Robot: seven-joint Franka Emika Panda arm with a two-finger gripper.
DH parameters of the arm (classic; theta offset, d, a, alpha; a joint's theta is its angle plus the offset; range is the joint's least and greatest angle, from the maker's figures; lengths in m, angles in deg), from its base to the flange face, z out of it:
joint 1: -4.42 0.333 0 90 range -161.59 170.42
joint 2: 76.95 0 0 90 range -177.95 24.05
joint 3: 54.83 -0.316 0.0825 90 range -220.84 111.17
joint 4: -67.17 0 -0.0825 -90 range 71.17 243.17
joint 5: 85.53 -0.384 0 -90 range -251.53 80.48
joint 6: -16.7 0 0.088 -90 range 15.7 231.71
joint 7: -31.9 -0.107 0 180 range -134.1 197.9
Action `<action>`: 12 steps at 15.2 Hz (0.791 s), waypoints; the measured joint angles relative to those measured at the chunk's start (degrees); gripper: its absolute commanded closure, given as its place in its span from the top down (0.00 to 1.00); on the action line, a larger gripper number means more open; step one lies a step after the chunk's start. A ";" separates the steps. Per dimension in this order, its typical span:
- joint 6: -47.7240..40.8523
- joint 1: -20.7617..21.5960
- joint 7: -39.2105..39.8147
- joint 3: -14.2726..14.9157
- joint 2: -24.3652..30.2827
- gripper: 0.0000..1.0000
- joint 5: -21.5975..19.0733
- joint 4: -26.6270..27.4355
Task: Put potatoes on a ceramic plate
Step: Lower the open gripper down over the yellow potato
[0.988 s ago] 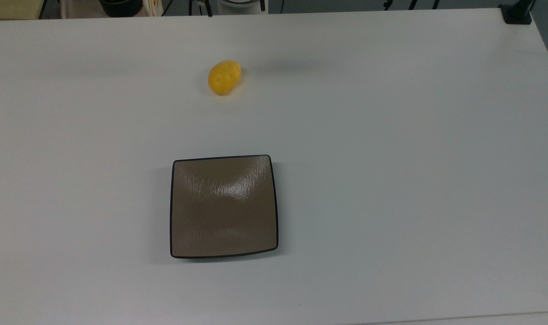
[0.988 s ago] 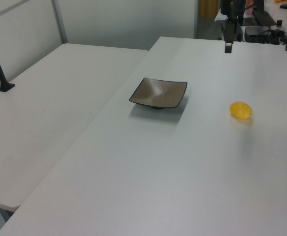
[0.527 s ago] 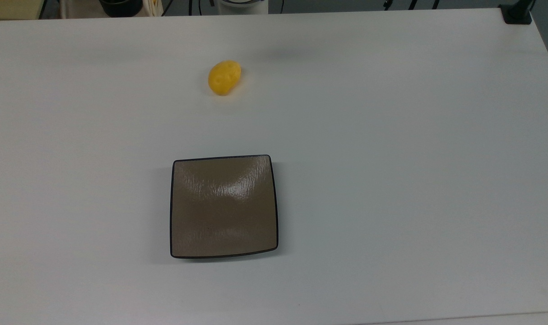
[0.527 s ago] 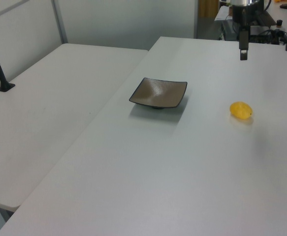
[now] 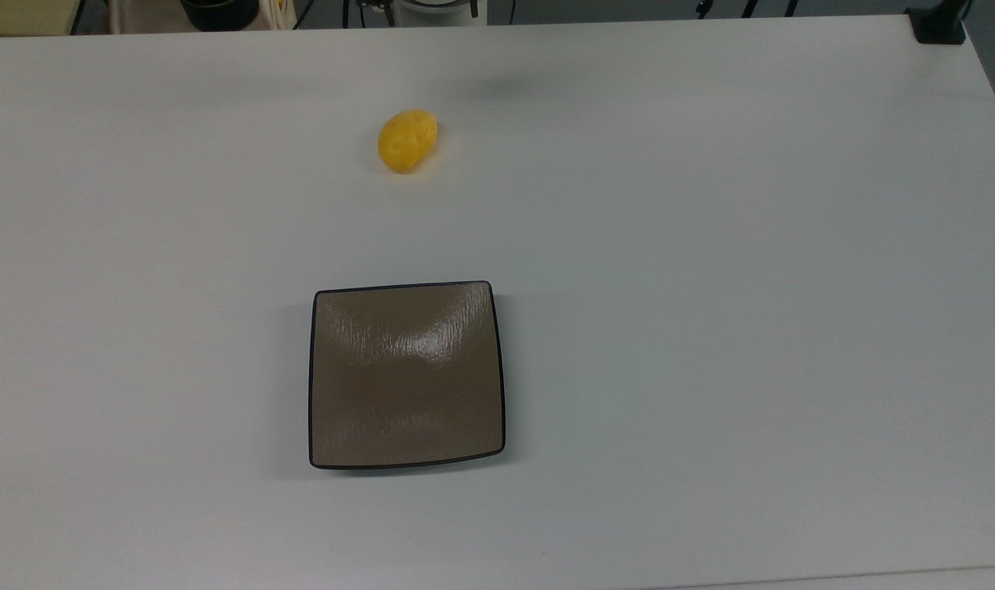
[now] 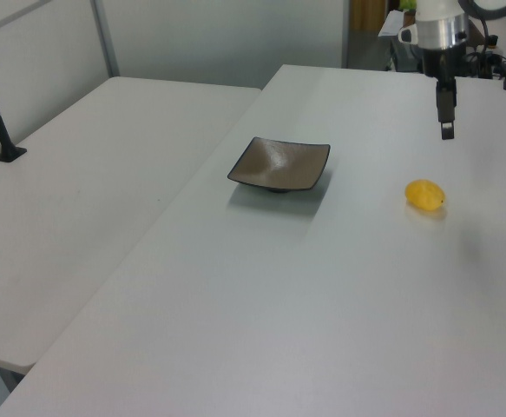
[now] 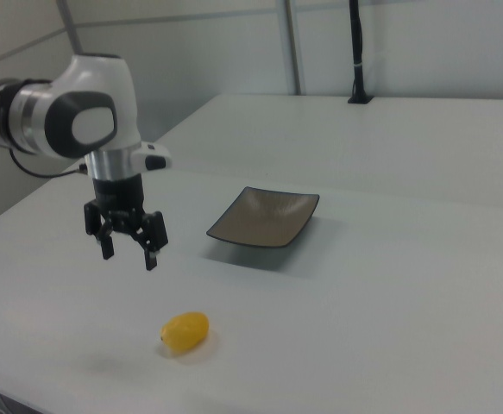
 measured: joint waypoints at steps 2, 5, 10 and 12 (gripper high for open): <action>4.96 -0.01 0.00 0.00 1.25 1.00 0.37 4.69; 12.56 -0.18 -0.47 0.05 2.31 1.00 1.75 11.02; 27.44 -0.94 -3.53 0.29 2.41 1.00 2.51 18.16; 32.53 -1.46 -4.97 0.33 2.31 1.00 2.75 20.38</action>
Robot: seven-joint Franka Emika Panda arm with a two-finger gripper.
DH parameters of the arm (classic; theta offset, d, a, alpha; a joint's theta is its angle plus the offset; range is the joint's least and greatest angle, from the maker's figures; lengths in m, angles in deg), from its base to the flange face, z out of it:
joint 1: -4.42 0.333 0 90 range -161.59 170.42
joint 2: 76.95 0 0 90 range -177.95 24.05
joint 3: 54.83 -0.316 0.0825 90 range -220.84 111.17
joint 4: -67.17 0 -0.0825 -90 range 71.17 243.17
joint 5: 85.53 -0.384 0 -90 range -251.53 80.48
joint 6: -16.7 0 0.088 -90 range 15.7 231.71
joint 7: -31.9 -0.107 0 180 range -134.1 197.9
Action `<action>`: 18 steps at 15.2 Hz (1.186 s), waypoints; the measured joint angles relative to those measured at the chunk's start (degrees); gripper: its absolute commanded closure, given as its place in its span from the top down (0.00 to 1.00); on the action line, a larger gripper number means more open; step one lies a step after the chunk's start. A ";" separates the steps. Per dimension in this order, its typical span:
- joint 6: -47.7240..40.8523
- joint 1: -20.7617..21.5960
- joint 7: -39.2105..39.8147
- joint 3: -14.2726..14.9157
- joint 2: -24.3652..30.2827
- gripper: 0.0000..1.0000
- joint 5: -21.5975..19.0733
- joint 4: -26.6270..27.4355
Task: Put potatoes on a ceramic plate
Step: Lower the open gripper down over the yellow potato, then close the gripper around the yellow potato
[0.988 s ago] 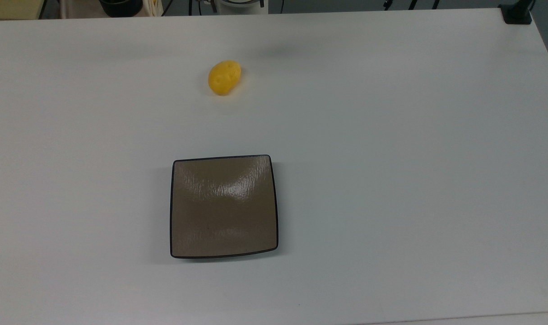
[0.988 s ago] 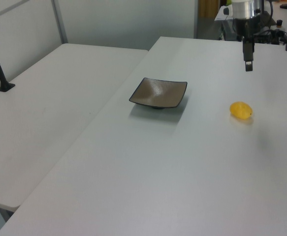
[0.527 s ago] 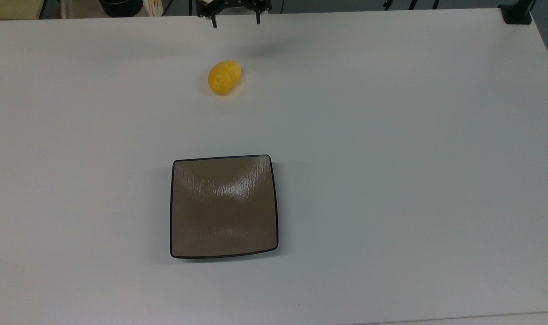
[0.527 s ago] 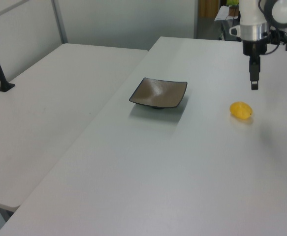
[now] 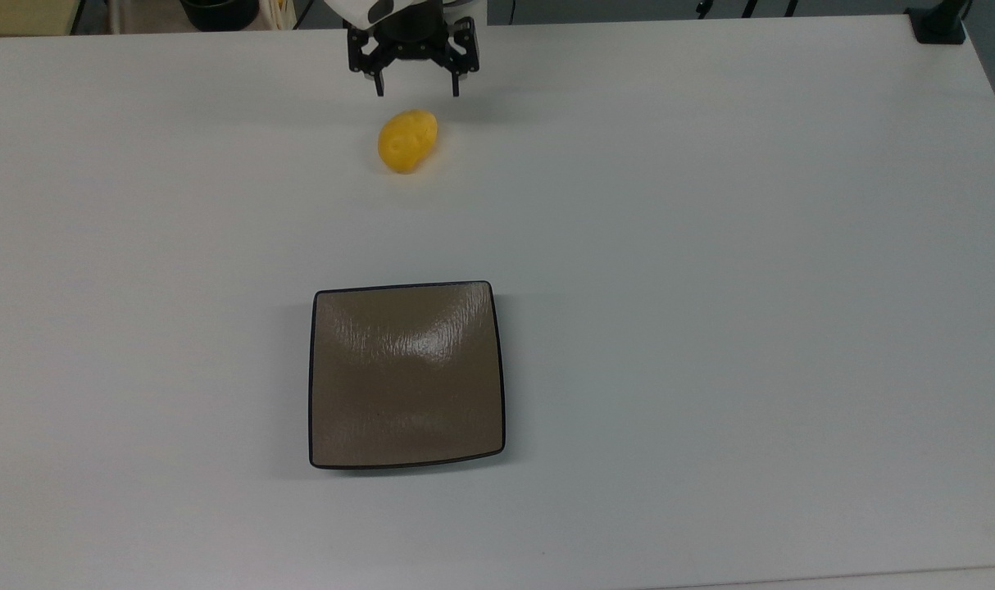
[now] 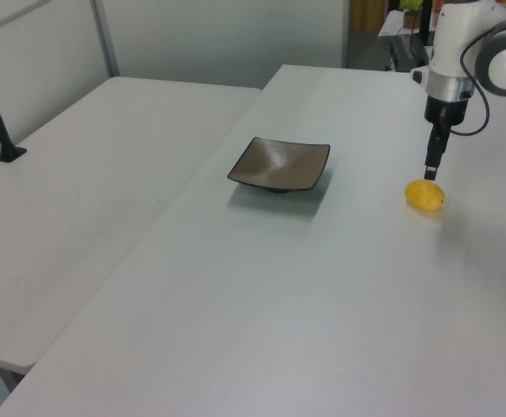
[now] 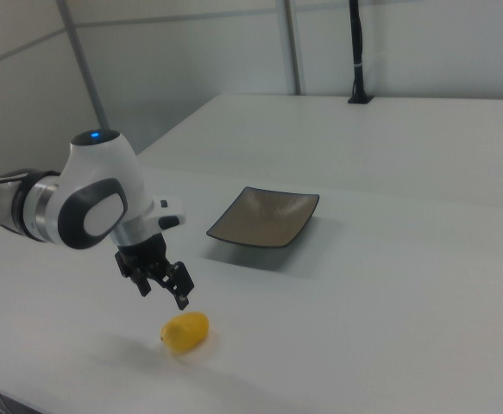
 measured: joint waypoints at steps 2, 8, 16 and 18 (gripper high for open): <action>4.28 -0.56 -1.30 0.01 -0.50 1.00 0.14 2.01; 11.32 -1.11 -6.06 0.01 -5.56 1.00 3.71 4.38; 15.53 -1.10 -10.62 0.01 -11.53 0.73 7.80 4.41; 15.54 -1.10 -10.64 0.00 -11.66 0.41 7.81 4.37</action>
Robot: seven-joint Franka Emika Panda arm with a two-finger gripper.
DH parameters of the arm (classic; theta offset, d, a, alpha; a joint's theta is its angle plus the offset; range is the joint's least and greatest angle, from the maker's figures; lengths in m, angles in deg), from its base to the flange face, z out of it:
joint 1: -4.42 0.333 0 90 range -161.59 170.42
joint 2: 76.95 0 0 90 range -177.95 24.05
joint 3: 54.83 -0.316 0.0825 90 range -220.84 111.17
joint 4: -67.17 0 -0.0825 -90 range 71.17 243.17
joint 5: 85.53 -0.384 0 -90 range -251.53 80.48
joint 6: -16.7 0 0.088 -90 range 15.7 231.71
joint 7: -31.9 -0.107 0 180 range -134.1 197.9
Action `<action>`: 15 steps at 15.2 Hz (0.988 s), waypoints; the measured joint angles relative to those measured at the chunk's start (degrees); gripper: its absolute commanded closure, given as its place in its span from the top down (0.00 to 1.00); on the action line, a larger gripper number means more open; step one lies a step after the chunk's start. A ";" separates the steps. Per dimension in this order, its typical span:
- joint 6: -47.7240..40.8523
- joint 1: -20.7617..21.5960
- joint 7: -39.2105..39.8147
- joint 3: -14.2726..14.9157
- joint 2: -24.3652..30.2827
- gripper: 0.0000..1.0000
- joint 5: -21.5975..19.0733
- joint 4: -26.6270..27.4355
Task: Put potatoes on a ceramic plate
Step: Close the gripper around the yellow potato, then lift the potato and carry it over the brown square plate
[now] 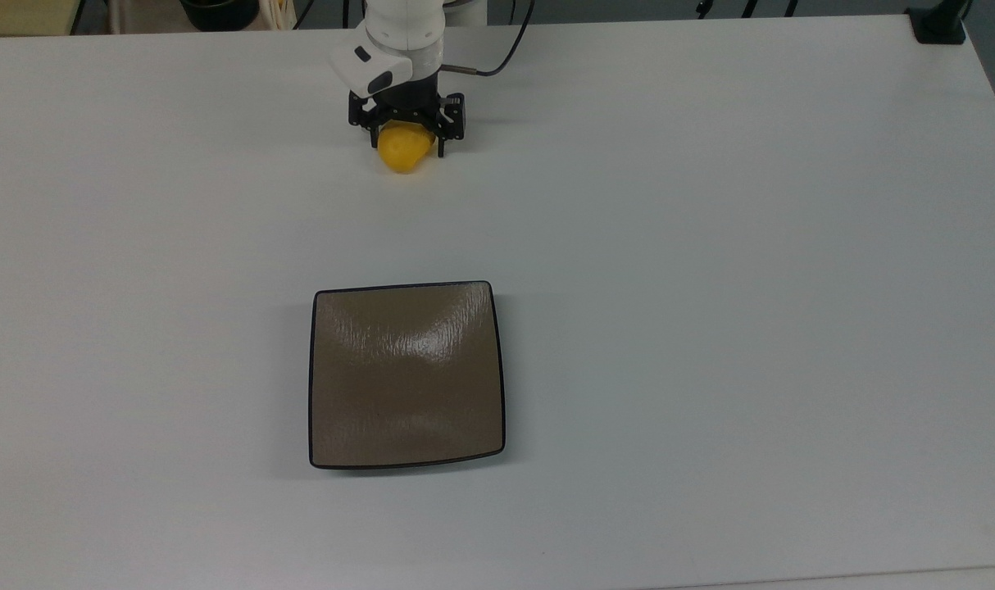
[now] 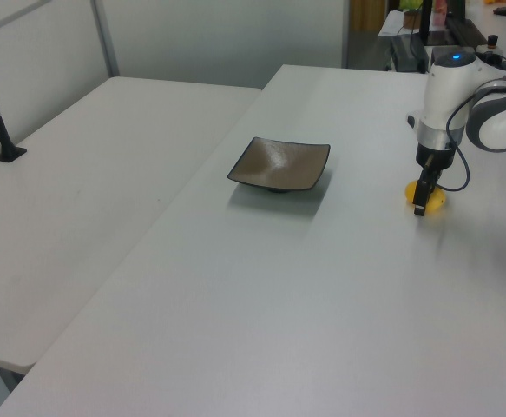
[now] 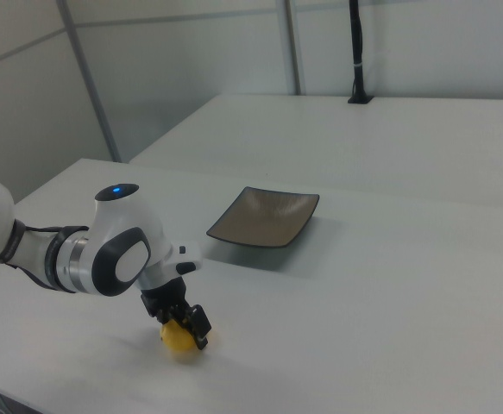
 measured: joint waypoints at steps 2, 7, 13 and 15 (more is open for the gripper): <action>0.00 0.00 -0.04 0.00 0.01 0.12 0.00 -0.17; 0.01 -0.10 -0.08 0.00 0.06 0.00 0.00 -0.88; -7.56 -0.42 -0.08 0.00 1.32 0.00 0.07 -8.47; -13.71 -0.41 0.28 -0.05 1.82 0.00 0.08 -13.95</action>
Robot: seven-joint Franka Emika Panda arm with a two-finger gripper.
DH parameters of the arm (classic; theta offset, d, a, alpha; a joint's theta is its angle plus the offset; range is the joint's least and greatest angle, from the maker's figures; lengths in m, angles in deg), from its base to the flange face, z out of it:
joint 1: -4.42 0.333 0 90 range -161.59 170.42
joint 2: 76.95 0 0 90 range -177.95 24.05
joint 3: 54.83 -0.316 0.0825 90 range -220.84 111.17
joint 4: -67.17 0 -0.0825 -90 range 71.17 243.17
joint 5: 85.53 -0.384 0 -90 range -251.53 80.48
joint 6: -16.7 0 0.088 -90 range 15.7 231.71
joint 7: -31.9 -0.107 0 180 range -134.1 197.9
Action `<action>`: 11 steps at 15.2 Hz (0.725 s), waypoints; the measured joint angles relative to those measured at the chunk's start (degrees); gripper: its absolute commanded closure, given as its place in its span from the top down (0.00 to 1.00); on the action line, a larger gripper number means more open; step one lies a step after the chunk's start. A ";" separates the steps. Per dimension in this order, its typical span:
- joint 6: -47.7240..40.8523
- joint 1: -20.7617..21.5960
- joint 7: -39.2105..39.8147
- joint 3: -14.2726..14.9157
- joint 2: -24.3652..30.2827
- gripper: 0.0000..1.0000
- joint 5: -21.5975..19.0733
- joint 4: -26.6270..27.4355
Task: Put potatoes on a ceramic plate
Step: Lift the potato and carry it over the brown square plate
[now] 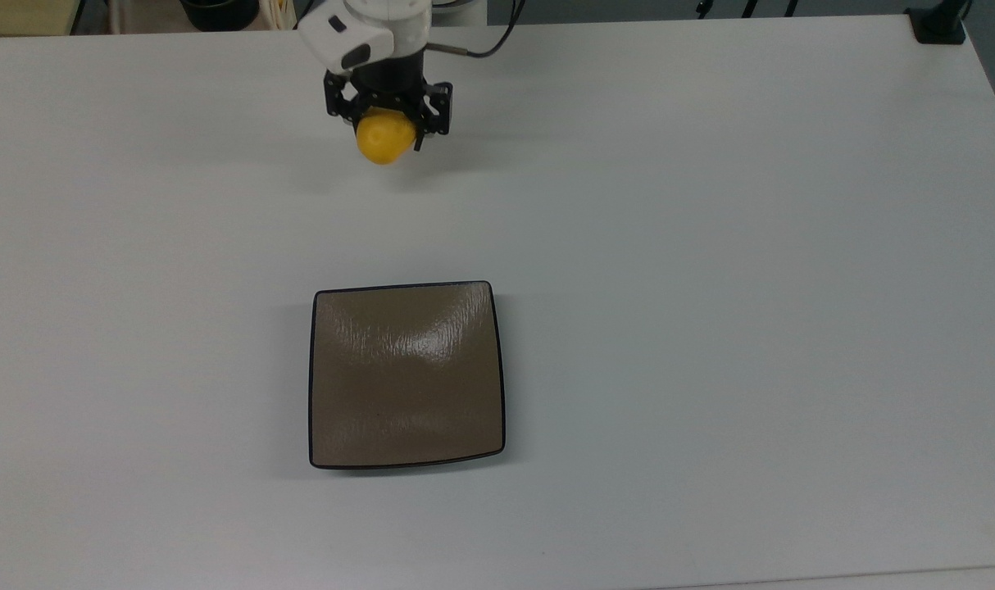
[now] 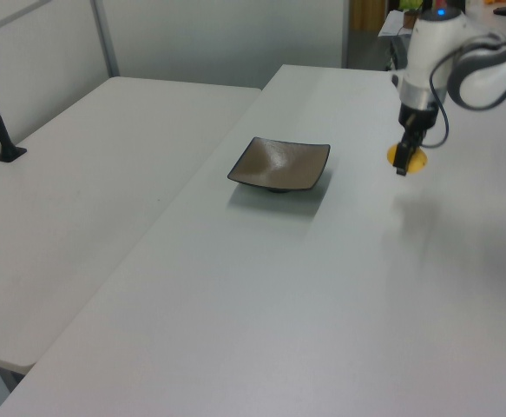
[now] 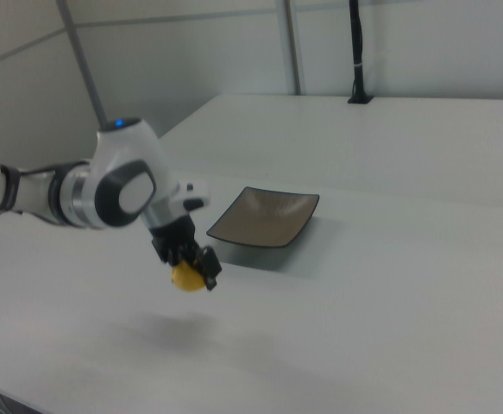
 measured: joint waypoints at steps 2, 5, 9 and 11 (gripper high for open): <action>-6.03 0.01 0.80 -0.03 0.25 0.00 -0.10 -5.84; -13.59 0.01 4.07 -0.03 0.32 0.00 -2.97 -13.79; -24.39 0.00 9.08 -0.03 0.07 0.00 -7.22 -24.36; -27.50 0.00 10.25 -0.03 -0.81 0.00 -7.62 -28.18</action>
